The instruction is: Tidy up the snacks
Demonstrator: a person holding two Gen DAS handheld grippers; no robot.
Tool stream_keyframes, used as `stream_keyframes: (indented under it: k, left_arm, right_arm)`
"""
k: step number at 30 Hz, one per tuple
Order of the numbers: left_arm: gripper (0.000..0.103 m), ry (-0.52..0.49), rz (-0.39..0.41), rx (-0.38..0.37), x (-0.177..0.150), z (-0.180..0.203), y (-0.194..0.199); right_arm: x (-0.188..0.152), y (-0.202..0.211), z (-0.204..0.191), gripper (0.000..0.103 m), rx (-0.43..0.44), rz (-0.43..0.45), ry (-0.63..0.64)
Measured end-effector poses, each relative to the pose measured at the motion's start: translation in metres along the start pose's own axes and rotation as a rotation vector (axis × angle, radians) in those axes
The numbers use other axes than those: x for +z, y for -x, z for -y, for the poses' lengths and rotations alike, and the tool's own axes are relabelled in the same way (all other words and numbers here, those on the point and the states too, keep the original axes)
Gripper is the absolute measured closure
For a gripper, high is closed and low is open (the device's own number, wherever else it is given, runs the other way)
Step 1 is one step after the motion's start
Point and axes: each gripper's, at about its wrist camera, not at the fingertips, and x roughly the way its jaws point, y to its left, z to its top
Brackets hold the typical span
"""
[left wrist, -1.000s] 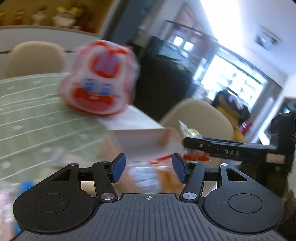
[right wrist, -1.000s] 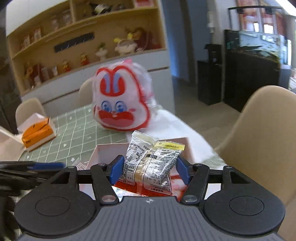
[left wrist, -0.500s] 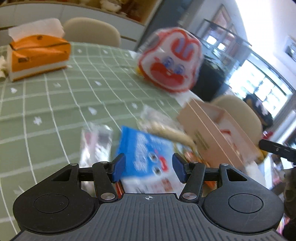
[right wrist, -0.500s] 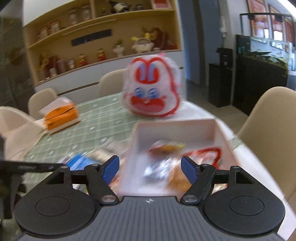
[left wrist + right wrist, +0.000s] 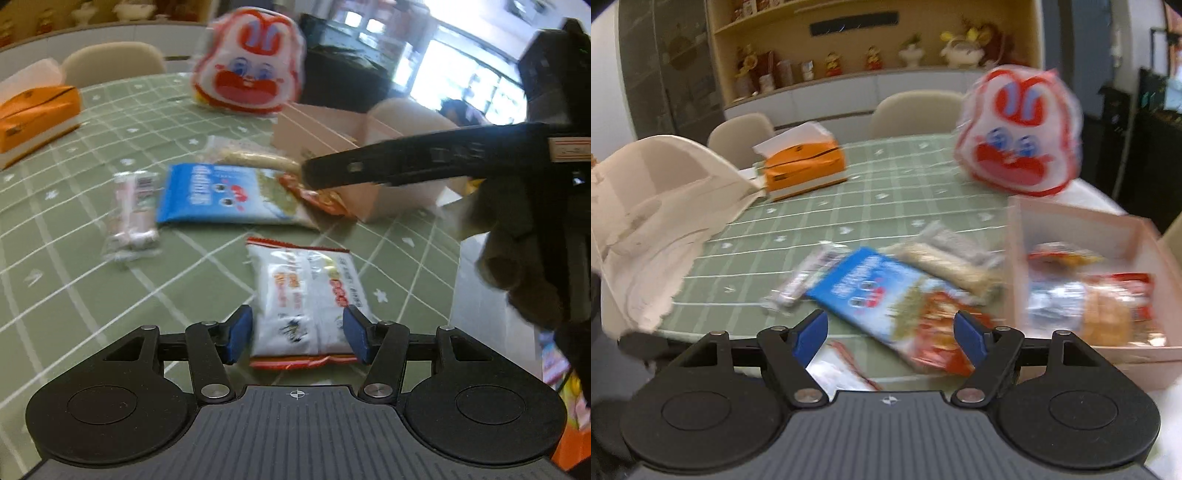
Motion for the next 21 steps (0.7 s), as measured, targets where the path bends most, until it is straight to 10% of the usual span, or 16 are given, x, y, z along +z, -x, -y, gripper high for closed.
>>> stream_keyframes:
  k: [4, 6, 14, 21]
  left_arm:
    - [0.044, 0.122, 0.077, 0.168, -0.003, -0.027, 0.022]
    - [0.044, 0.189, 0.078, 0.237, -0.006, -0.042, 0.023]
    - [0.065, 0.216, 0.107, 0.267, -0.011, -0.055, 0.026]
    - [0.068, 0.233, 0.111, 0.255, -0.011, -0.061, 0.026]
  right_arm:
    - [0.018, -0.036, -0.024, 0.032, 0.048, -0.061, -0.084]
    - [0.027, -0.059, -0.039, 0.051, 0.088, -0.122, -0.098]
    - [0.047, -0.145, -0.087, 0.05, 0.016, -0.29, -0.145]
    - [0.047, -0.151, -0.112, 0.064, -0.087, -0.297, 0.085]
